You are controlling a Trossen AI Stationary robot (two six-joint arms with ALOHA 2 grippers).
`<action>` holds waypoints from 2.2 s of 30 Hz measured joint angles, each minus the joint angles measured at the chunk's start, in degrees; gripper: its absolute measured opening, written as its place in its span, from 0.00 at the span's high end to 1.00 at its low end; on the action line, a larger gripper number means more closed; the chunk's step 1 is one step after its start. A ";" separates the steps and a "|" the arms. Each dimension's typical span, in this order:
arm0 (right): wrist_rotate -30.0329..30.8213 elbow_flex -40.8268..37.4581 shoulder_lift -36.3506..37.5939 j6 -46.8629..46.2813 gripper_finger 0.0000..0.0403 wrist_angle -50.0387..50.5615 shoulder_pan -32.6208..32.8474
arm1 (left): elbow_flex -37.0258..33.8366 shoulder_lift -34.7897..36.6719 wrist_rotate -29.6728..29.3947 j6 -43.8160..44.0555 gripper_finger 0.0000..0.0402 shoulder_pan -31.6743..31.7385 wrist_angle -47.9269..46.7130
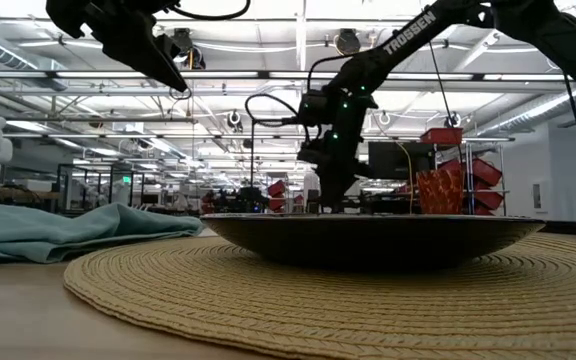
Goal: Set table place
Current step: Put the silver spoon beside the silver knife
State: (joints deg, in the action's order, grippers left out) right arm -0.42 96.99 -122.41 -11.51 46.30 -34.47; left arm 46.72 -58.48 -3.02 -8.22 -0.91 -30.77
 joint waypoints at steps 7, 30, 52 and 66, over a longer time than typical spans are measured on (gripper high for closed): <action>0.57 -0.26 -0.28 0.55 0.82 2.66 -2.12 | -0.20 0.00 0.20 -0.06 0.79 -0.02 -0.42; -0.82 -0.04 -4.64 3.02 0.79 5.21 -4.10 | -0.20 0.00 0.25 0.25 0.79 -0.02 -1.85; -1.63 -0.31 -3.97 4.72 0.92 5.88 -3.75 | -0.20 0.00 1.43 0.34 0.79 -0.04 -1.89; -3.05 -0.46 -2.42 3.63 0.79 8.21 -3.51 | -0.22 0.00 1.41 0.13 0.79 -0.04 -1.86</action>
State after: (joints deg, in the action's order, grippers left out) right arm -3.46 96.53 -124.83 -7.88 54.51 -37.98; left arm 46.50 -58.48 -1.61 -8.09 -0.95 -32.63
